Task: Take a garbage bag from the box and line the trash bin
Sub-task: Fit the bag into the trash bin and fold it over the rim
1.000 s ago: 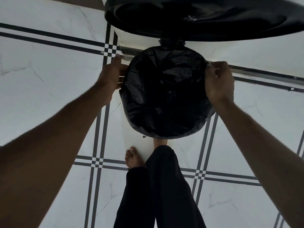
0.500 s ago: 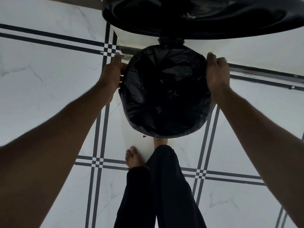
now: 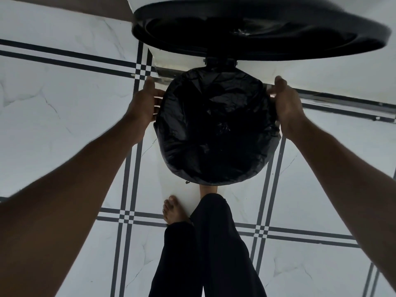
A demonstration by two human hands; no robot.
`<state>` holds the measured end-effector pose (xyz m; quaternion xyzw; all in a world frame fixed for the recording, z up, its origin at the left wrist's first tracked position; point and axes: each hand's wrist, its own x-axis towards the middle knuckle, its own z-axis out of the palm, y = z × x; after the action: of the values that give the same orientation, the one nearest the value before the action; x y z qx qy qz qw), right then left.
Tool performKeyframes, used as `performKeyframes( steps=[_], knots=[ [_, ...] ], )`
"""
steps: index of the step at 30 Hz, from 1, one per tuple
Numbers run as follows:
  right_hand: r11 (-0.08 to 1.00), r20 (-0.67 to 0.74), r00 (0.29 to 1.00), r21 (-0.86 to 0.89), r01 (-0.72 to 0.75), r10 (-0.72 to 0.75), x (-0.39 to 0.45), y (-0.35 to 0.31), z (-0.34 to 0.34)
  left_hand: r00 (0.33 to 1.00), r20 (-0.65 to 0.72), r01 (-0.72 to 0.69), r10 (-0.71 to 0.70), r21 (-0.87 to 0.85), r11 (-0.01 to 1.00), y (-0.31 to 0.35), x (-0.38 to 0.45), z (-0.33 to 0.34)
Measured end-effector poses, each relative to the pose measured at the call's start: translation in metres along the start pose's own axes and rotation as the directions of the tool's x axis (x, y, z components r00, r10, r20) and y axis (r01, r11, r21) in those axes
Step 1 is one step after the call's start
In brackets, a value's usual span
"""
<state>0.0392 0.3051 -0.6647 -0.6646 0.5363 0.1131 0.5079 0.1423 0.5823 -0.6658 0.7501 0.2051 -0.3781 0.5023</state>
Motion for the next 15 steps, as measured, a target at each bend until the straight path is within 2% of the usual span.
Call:
performKeyframes(
  steps=[3,5,7,9,11,12,13,15],
  knots=[
    [1.0,-0.012,1.0,-0.01,0.021,-0.021,0.002,0.0,-0.005,1.0,-0.017,-0.017,0.017,0.038,0.999,0.002,-0.002,-0.001],
    [0.994,-0.067,0.995,-0.084,0.069,-0.075,-0.001,0.002,-0.009,0.999,-0.035,-0.028,0.03,0.06,0.998,0.002,-0.003,0.0],
    [0.974,-0.167,0.971,-0.173,0.144,-0.173,-0.007,0.009,-0.012,0.997,-0.064,-0.044,0.051,0.093,0.995,-0.001,-0.004,-0.001],
    [0.965,-0.317,0.924,-0.215,0.151,-0.215,-0.017,0.02,-0.016,0.988,-0.136,-0.056,0.068,0.086,0.995,-0.007,-0.006,-0.004],
    [0.987,-0.422,0.899,-0.151,0.054,-0.114,-0.032,0.033,-0.02,0.974,-0.217,-0.054,0.062,0.04,0.998,-0.014,-0.013,-0.006],
    [0.996,-0.429,0.903,-0.092,-0.012,-0.029,-0.04,0.042,-0.02,0.97,-0.237,-0.044,0.047,0.017,0.999,-0.017,-0.017,-0.007],
    [0.997,-0.404,0.913,-0.02,-0.069,0.055,-0.047,0.051,-0.019,0.972,-0.233,-0.032,0.031,0.0,0.999,-0.019,-0.02,-0.006],
    [0.977,-0.266,0.946,0.146,-0.153,0.188,-0.059,0.066,-0.017,0.985,-0.17,-0.018,0.012,-0.034,0.999,-0.022,-0.024,-0.003]
  ],
)
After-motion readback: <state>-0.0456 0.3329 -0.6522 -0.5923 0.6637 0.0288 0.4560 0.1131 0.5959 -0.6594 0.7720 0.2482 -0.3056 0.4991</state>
